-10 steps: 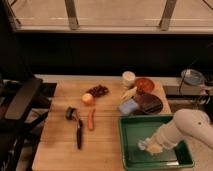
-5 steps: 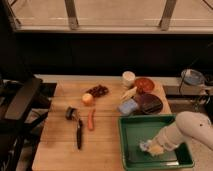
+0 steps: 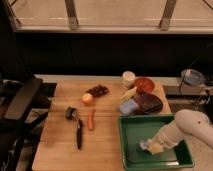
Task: Wipe tray with towel
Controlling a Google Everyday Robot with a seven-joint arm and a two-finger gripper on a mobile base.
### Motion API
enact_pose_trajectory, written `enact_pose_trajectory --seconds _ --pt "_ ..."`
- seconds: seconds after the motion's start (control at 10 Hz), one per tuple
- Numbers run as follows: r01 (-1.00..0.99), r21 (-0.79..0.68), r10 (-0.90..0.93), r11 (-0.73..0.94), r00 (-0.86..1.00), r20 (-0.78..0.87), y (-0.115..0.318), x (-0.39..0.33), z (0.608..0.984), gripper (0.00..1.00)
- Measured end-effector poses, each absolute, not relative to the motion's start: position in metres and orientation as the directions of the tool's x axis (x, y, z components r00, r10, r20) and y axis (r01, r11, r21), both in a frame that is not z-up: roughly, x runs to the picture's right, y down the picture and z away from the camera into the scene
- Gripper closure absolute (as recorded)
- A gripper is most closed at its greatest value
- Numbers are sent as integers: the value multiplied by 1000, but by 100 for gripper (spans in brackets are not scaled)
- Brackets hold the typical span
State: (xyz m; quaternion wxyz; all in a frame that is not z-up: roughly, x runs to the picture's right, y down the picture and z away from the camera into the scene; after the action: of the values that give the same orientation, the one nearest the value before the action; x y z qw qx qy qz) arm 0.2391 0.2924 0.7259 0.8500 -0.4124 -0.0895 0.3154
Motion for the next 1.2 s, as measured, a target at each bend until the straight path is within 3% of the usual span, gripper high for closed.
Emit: enact_pose_trajectory --seconds 0.6,0.9,1.2 --pt "-461 -752 606 471 789 -104 261 234 762 100" --pt "-389 -782 568 487 821 -54 279 198 755 100" --pt "-391 -798 555 460 827 -86 316 207 738 100"
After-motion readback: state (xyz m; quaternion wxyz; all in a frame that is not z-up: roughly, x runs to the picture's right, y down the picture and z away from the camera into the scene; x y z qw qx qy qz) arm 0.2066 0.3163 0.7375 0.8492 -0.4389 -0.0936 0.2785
